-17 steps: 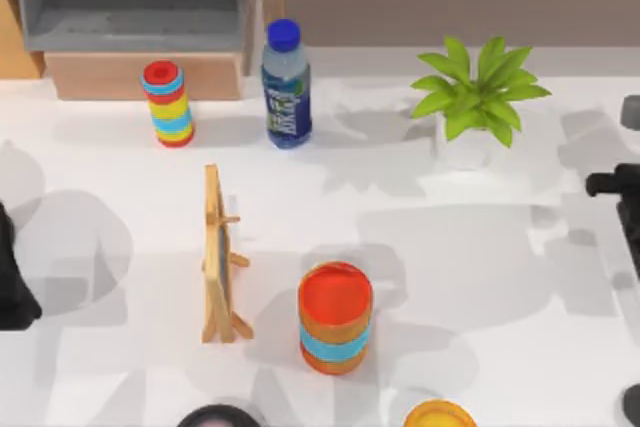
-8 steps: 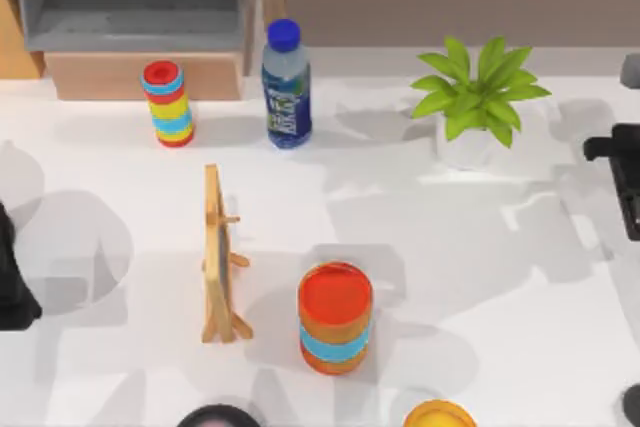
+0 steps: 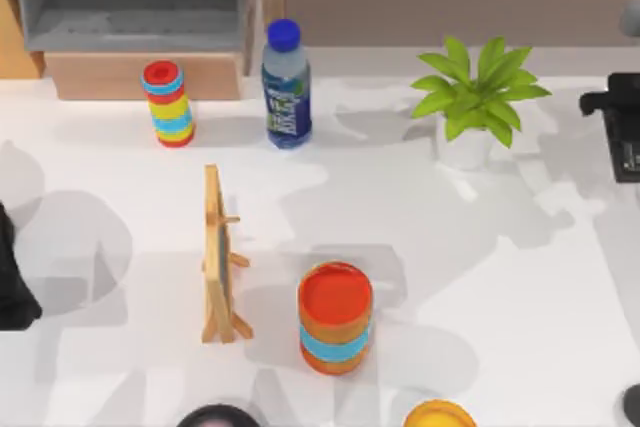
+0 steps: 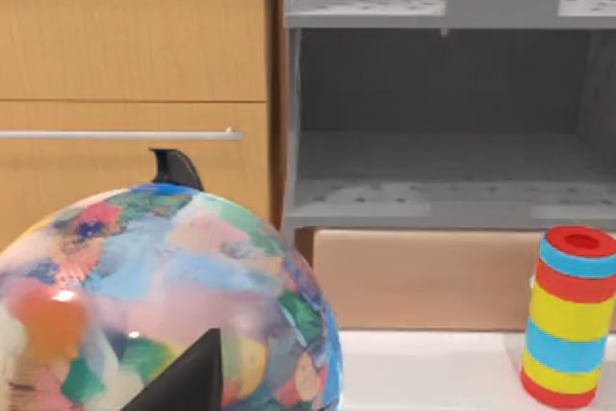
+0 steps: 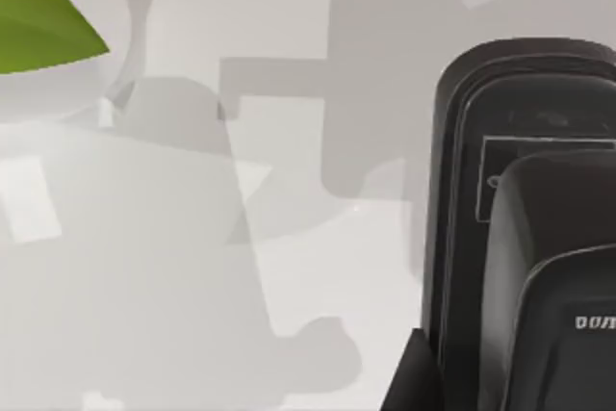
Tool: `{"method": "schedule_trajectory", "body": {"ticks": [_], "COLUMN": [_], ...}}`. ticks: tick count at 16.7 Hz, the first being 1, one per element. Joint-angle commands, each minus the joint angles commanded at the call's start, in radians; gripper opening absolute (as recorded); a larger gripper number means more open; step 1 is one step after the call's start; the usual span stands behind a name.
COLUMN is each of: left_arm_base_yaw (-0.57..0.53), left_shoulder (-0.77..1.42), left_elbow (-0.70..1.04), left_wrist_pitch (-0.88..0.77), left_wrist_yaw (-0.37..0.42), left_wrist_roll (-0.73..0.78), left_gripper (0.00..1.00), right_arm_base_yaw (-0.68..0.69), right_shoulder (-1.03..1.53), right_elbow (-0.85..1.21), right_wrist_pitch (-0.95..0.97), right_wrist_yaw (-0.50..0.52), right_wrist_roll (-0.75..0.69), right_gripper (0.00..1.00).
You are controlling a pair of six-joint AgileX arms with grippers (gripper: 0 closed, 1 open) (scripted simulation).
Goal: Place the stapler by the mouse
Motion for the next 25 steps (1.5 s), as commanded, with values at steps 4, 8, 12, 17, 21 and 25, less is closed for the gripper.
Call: {"method": "schedule_trajectory", "body": {"ticks": [4, 8, 12, 17, 21, 25], "left_arm_base_yaw": [0.000, 0.000, 0.000, 0.000, 0.000, 0.000], "left_shoulder": [0.000, 0.000, 0.000, 0.000, 0.000, 0.000], "left_elbow": [0.000, 0.000, 0.000, 0.000, 0.000, 0.000], "left_wrist_pitch": [0.000, 0.000, 0.000, 0.000, 0.000, 0.000], "left_wrist_yaw": [0.000, 0.000, 0.000, 0.000, 0.000, 0.000], "left_wrist_roll": [0.000, 0.000, 0.000, 0.000, 0.000, 0.000], "left_gripper": [1.00, 1.00, 1.00, 1.00, 1.00, 1.00], "right_arm_base_yaw": [0.012, 0.014, 0.008, 0.005, 0.005, 0.005], "right_shoulder": [-0.017, -0.005, 0.030, 0.080, 0.080, 0.080], "right_elbow": [-0.011, -0.045, -0.099, -0.149, -0.149, -0.149], "right_wrist_pitch": [-0.004, -0.049, -0.095, -0.121, -0.121, -0.121], "right_wrist_yaw": [0.007, 0.022, 0.035, 0.043, 0.043, 0.043], "right_wrist_roll": [0.016, 0.038, 0.057, 0.068, 0.068, 0.068], "right_gripper": [0.00, 0.00, 0.00, 0.00, 0.00, 0.30]}}
